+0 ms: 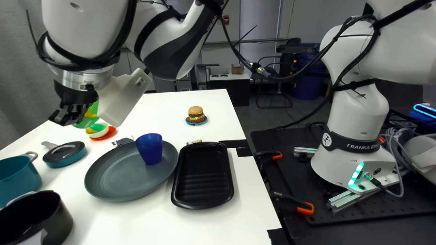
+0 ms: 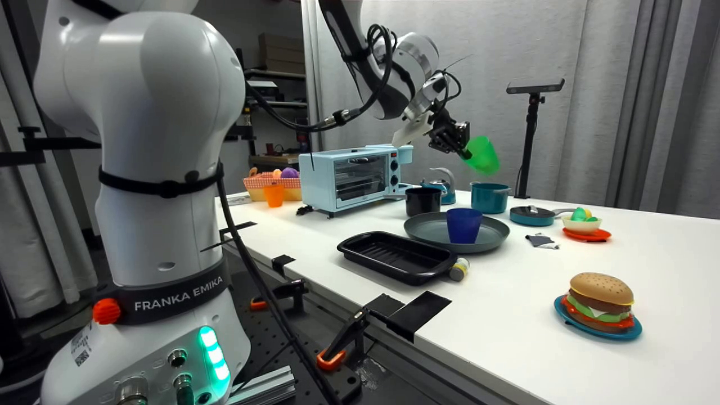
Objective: Put the fries in the green cup on the plate then place the green cup on the plate
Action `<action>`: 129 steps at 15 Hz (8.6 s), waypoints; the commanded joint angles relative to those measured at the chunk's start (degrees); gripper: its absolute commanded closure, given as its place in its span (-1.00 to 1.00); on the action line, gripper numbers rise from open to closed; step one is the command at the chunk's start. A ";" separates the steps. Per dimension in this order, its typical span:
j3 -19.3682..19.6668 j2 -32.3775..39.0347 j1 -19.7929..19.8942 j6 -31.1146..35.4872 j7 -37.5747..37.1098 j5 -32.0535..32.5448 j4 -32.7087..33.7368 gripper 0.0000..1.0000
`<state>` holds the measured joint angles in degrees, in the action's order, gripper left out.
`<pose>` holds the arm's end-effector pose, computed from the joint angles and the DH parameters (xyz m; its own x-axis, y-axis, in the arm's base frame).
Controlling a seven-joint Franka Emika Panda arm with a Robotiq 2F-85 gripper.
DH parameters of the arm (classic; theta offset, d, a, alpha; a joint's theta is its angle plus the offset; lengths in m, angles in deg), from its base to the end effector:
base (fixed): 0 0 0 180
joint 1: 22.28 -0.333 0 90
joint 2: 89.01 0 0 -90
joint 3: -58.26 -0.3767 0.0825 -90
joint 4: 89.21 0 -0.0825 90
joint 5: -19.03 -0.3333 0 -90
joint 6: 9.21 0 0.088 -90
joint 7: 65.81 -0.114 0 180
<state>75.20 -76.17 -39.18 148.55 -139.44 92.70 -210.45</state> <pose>0.5671 0.0463 0.4233 0.7620 0.0273 0.6470 -0.2432 -0.9139 0.3250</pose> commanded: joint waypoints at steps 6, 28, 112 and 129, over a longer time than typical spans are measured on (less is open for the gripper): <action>0.47 -5.67 -4.47 -10.68 -30.79 30.86 -3.22 0.98; -20.75 -6.76 10.20 -36.71 -39.89 46.09 -8.66 0.98; -33.41 10.81 -0.52 -71.89 -63.18 38.64 2.11 0.98; -33.03 2.37 3.66 -59.52 -49.72 19.32 -0.47 0.98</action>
<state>40.67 -66.13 -39.58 83.73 -194.32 113.49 -207.64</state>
